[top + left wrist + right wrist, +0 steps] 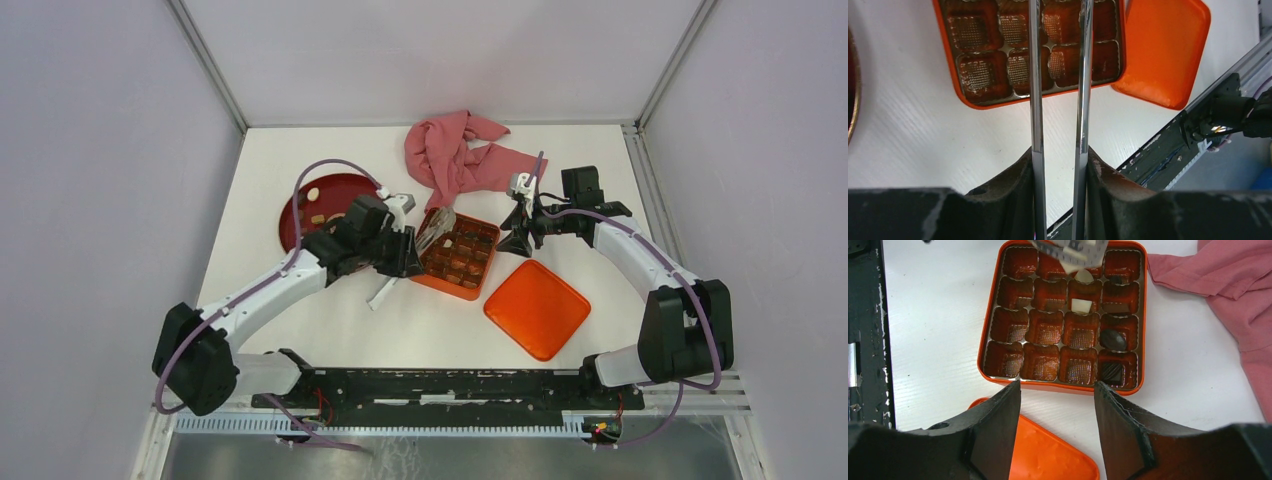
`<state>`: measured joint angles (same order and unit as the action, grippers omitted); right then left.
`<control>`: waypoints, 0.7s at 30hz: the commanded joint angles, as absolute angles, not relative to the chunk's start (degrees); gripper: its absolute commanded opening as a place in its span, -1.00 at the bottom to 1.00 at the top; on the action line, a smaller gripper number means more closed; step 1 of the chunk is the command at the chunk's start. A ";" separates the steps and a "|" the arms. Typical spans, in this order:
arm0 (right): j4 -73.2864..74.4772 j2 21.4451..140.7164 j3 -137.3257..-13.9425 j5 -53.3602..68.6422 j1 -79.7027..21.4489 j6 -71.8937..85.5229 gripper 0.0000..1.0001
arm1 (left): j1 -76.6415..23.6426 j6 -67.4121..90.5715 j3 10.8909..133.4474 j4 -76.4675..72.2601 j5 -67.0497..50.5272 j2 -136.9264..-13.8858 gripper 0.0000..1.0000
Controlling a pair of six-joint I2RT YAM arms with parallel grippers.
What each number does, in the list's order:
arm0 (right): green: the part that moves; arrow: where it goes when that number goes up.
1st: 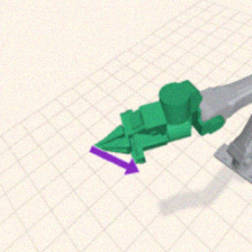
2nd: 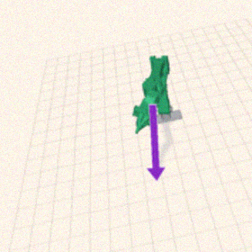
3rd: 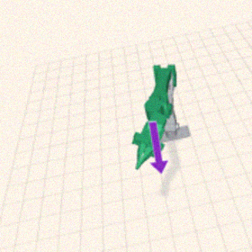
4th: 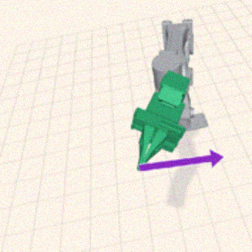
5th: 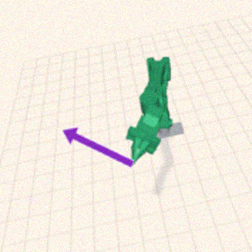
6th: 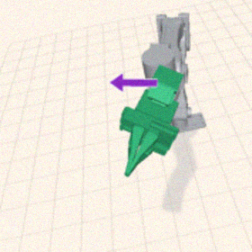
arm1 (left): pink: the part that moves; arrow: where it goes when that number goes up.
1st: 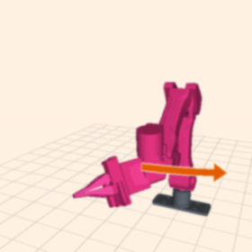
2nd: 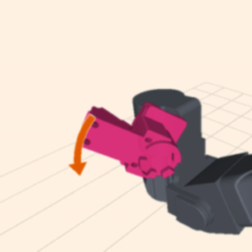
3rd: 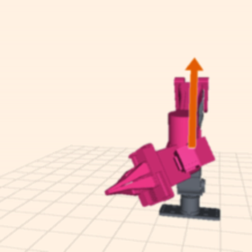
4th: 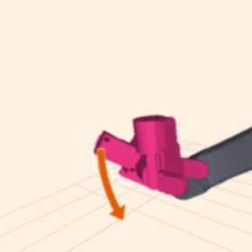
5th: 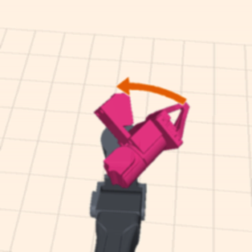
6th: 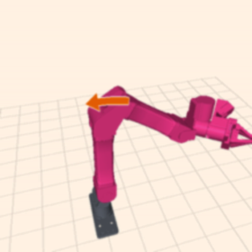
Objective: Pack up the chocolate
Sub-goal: Place the fake chocolate in the packing box.
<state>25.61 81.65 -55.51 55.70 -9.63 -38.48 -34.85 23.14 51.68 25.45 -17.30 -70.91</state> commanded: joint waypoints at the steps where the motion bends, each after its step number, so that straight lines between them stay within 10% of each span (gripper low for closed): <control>1: 25.88 81.94 -57.79 57.39 -9.49 -39.38 0.24 | -38.54 25.93 55.78 20.40 -13.30 -74.85 -0.96; 21: 25.84 82.18 -57.74 57.01 -9.49 -39.55 0.24 | -47.65 23.48 64.42 27.32 -3.10 -87.73 -0.96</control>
